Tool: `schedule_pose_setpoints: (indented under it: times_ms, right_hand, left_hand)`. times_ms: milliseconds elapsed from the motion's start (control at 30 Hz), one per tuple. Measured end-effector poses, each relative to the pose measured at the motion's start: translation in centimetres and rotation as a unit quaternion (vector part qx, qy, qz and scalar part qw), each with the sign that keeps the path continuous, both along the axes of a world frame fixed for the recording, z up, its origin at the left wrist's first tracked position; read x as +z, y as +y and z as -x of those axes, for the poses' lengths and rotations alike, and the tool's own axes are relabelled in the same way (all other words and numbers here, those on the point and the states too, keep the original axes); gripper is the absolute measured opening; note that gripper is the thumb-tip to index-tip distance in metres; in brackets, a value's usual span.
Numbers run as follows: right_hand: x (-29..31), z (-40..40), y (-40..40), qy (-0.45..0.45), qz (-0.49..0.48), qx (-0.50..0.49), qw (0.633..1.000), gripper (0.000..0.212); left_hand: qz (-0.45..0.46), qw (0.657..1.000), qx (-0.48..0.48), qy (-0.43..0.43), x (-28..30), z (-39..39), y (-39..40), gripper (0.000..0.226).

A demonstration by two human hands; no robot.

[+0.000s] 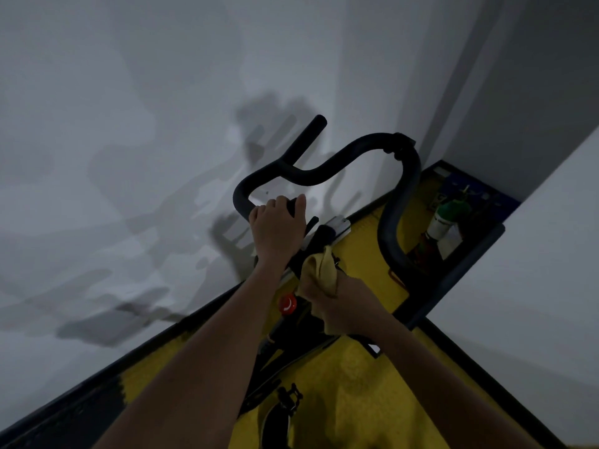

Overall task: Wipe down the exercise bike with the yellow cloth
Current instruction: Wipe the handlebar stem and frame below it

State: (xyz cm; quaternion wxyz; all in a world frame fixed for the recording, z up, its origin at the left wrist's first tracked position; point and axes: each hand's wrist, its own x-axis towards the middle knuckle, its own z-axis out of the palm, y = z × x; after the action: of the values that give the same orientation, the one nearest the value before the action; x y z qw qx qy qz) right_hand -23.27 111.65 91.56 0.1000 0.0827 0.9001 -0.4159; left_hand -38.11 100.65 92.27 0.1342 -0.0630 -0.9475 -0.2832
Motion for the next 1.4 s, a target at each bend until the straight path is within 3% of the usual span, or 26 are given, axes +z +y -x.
schedule_pose_setpoints:
  times_ms: [67, 167, 233, 333, 433, 500, 667, 767, 900, 1000, 1067, 1133, 1200, 1267, 1333, 1400]
  right_hand:
    - [0.9, 1.8, -1.2, 0.043, 0.070, -0.039, 0.996, 0.032]
    - [1.4, 3.7, -2.0, 0.039, 0.131, -0.121, 0.983, 0.062]
    - [1.3, 3.3, -1.8, -0.012, 0.083, -0.099, 0.992, 0.066]
    - [0.4, 0.4, -0.5, 0.009, -0.086, 0.020, 0.996, 0.058]
    - [-0.6, -2.8, 1.2, 0.027, -0.148, 0.046, 0.987, 0.057]
    - [-0.5, -3.2, 1.7, 0.016, -0.174, 0.060, 0.983, 0.068]
    - [0.6, 1.1, -1.1, 0.014, 0.013, -0.039, 0.999, 0.055]
    - [0.8, 2.2, -2.0, 0.030, 0.028, -0.077, 0.996, 0.045]
    - [0.5, -1.9, 0.4, 0.016, -0.095, 0.025, 0.995, 0.052]
    - [-0.6, -4.3, 3.3, 0.052, -0.249, 0.106, 0.961, 0.062]
    - [-0.6, -4.4, 4.1, 0.048, -0.291, 0.123, 0.947, 0.064]
    - [0.1, -3.6, 3.3, 0.020, -0.240, 0.096, 0.966, 0.059]
    - [0.4, -1.6, 1.2, -0.004, -0.097, 0.032, 0.995, 0.046]
    - [0.6, 1.3, -0.8, -0.006, 0.022, -0.066, 0.998, 0.053]
    - [0.4, 3.2, -1.9, 0.004, 0.042, -0.118, 0.992, 0.059]
    - [0.3, 2.7, -1.7, 0.027, 0.031, -0.098, 0.994, 0.058]
  left_hand:
    - [-0.028, 1.000, -0.008, -0.003, -0.1, 0.2, -0.2, 0.056]
    - [-0.083, 0.996, -0.022, -0.017, -0.1, 0.6, -0.5, 0.053]
    - [-0.095, 0.995, -0.024, -0.022, -0.1, 0.6, -0.7, 0.052]
    - [-0.083, 0.996, -0.026, -0.020, -0.2, 0.5, -0.9, 0.051]
    - [-0.068, 0.997, -0.031, -0.020, -0.4, 0.6, -0.8, 0.050]
    - [-0.059, 0.998, -0.030, -0.016, -0.4, 0.5, -0.7, 0.050]
    - [-0.041, 0.999, -0.020, -0.010, -0.2, 0.5, -0.6, 0.050]
    - [-0.044, 0.999, -0.023, -0.013, -0.1, 0.6, -0.5, 0.051]
    - [-0.050, 0.998, -0.034, -0.015, -0.3, 0.4, -0.7, 0.050]
    - [-0.046, 0.998, -0.035, -0.016, -0.3, 0.4, -0.6, 0.050]
    - [-0.044, 0.998, -0.031, -0.012, -0.3, 0.4, -0.4, 0.050]
    - [-0.041, 0.999, -0.025, -0.006, -0.3, 0.4, -0.3, 0.050]
    - [-0.038, 0.999, -0.015, -0.002, -0.2, 0.4, -0.2, 0.050]
    - [-0.036, 0.999, -0.012, -0.006, -0.2, 0.5, -0.2, 0.049]
    - [-0.037, 0.999, -0.015, -0.006, -0.1, 0.5, -0.2, 0.050]
    - [-0.038, 0.999, -0.019, -0.009, 0.0, 0.5, -0.3, 0.050]
